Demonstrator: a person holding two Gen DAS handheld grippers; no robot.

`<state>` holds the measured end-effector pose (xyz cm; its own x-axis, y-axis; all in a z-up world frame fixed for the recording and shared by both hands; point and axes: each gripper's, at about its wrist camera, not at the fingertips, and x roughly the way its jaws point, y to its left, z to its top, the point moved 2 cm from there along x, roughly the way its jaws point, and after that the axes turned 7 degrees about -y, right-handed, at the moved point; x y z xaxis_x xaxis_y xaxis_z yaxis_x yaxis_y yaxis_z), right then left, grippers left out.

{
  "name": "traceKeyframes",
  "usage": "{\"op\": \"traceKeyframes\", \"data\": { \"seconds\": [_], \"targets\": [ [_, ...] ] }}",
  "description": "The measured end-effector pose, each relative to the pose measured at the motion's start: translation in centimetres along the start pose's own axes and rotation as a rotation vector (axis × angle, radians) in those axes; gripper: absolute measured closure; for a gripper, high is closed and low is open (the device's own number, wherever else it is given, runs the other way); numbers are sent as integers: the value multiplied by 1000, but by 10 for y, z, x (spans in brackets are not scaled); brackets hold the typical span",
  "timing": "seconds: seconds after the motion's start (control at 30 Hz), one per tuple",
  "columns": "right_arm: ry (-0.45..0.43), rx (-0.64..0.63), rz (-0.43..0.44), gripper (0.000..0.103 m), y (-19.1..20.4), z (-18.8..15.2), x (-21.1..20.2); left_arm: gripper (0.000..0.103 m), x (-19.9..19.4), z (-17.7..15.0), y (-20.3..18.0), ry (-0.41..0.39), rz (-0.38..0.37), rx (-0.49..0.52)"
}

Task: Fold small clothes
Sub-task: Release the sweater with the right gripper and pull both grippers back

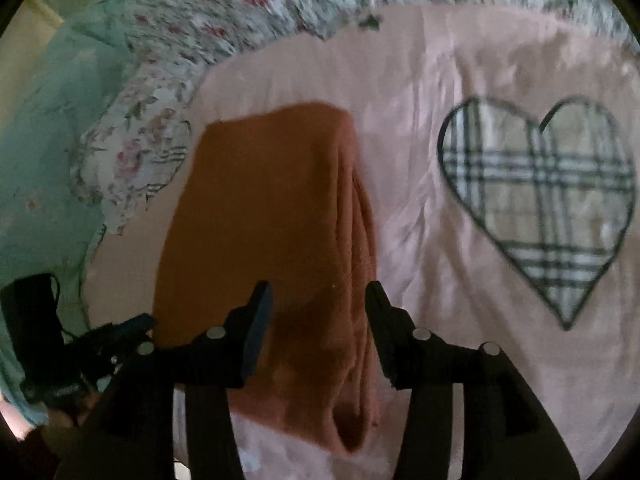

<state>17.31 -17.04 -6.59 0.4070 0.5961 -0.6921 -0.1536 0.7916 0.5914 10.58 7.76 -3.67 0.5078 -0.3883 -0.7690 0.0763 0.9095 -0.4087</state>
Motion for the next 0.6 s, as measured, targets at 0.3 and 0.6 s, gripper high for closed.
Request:
{"op": "traceKeyframes", "data": {
  "seconds": [0.3,0.6],
  "targets": [
    [14,54,-71,91,-21,-16,3,62,18,-17,13,63,11,-10],
    [-116,-41,5,88,19,3,-28,62,11,-10,4,47,-11,-14]
  ]
}}
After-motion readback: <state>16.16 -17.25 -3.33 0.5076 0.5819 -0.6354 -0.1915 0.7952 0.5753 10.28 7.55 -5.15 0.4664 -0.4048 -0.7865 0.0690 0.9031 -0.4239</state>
